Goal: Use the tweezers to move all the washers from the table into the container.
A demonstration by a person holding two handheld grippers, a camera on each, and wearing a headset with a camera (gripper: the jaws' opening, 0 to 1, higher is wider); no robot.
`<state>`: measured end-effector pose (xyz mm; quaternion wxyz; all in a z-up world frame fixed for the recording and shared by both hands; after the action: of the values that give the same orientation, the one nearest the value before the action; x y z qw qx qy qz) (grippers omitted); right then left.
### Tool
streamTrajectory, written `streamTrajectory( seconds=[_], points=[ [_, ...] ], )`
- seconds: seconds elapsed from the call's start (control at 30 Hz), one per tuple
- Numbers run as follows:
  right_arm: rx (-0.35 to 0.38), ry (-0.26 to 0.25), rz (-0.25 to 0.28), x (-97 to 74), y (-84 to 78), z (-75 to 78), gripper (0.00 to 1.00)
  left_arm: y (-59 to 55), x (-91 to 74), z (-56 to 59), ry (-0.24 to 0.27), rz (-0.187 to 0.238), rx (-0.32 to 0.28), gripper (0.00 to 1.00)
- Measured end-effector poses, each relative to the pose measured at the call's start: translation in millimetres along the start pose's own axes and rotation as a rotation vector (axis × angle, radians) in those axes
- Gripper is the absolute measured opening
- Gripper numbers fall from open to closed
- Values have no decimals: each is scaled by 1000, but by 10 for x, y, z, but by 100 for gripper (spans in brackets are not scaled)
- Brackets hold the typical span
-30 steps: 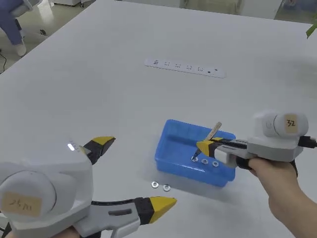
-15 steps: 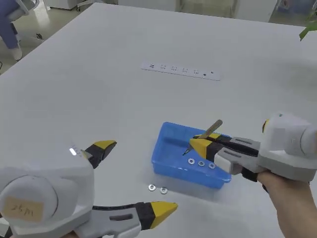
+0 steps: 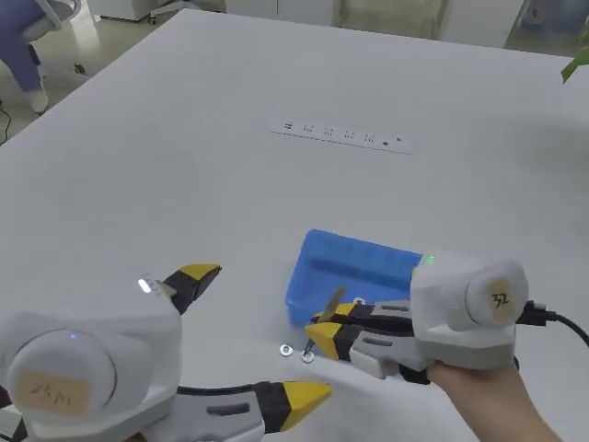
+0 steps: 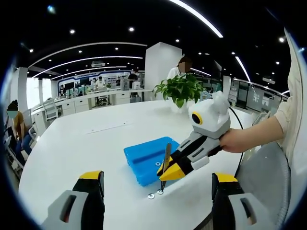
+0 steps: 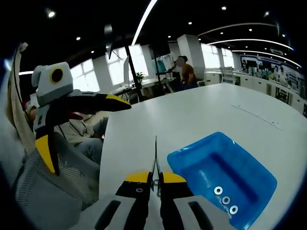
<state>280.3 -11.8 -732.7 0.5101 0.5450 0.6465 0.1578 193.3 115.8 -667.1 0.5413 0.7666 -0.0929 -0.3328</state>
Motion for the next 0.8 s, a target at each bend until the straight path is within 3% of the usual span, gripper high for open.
streamTrajectory(
  seconds=[0.4,0.8],
  points=[
    [1,7,-32,64,-31,47,3,-22,-24,-7,19,-3,-14,95],
    [-113,9,-82,67,-50,-61,4,-46,-49,-29,22,-6,-15,95]
  ],
)
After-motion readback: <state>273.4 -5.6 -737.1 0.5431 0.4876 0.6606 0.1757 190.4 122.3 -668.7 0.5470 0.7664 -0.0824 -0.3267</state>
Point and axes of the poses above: the centre of the closed fingertips' face, and the gripper's own axes: x roughly forward along the fingers, z roughly to its right, y roughly out of its top, the point moved 8 cm from there along -x, roughly backward along the fingers, and after that the axes turned 15 degrees about x, right-handed, at the moved point
